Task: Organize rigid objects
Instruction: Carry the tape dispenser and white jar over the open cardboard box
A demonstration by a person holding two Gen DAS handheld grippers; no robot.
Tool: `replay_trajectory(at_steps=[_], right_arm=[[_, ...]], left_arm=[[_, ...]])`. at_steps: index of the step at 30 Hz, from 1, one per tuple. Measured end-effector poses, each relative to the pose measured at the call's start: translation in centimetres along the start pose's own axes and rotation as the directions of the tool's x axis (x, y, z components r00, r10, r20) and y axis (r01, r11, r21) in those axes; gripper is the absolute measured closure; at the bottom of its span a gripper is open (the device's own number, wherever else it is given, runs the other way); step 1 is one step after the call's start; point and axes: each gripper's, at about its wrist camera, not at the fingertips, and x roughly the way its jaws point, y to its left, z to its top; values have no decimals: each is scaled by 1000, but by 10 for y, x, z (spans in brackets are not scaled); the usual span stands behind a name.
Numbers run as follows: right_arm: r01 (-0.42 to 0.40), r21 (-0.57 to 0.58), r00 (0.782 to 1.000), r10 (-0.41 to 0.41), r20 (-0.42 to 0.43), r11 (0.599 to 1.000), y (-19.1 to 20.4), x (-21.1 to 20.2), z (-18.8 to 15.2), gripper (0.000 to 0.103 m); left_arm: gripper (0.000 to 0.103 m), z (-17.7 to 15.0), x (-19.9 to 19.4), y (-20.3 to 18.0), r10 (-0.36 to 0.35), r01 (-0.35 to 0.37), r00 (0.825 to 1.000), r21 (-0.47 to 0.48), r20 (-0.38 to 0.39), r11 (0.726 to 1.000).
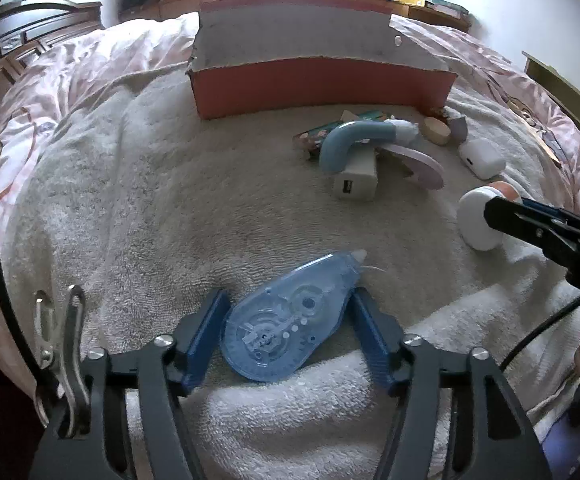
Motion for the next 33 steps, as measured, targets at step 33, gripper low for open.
replay_trajectory(at_steps=[33], right_arm=[[-3, -51, 998, 6, 55, 999, -5, -9, 65, 57]], left_arm=[[46, 108, -30, 3, -32, 48, 980, -74, 197, 996]])
